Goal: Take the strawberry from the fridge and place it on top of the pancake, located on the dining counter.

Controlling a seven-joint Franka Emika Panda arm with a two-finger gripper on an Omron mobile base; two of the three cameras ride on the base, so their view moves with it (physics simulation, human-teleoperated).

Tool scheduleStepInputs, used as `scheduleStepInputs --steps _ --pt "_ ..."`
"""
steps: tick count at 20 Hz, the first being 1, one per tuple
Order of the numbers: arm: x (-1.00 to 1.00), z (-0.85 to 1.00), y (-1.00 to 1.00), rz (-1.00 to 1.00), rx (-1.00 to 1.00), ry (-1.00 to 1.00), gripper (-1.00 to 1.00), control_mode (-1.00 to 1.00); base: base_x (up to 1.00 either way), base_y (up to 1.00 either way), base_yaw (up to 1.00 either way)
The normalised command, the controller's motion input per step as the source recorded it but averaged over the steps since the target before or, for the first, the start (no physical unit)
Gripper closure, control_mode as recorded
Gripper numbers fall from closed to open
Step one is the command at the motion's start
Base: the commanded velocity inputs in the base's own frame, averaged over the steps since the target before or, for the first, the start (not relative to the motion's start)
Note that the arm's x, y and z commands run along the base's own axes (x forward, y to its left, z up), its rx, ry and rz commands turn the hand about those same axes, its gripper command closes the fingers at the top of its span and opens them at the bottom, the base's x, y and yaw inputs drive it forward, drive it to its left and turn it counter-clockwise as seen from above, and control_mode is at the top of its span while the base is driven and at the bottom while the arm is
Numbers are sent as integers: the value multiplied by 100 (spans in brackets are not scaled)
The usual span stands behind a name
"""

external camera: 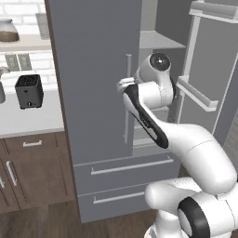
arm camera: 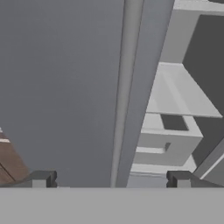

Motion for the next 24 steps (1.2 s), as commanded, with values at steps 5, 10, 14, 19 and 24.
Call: scheduleStepInputs --steps 5,10,14,19,24 --pt "68 -24 -6 -12 0 0 -100 -100 0 0 0" --pt "67 -32 -19 -14 0 1 -100 -100 0 0 0" --pt "46 -10 -3 -2 1 0 -100 -100 0 0 0" --pt "33 -8 0 0 0 0 -100 -100 0 0 0" --pt "41 -16 0 1 0 0 -100 -100 0 0 0"
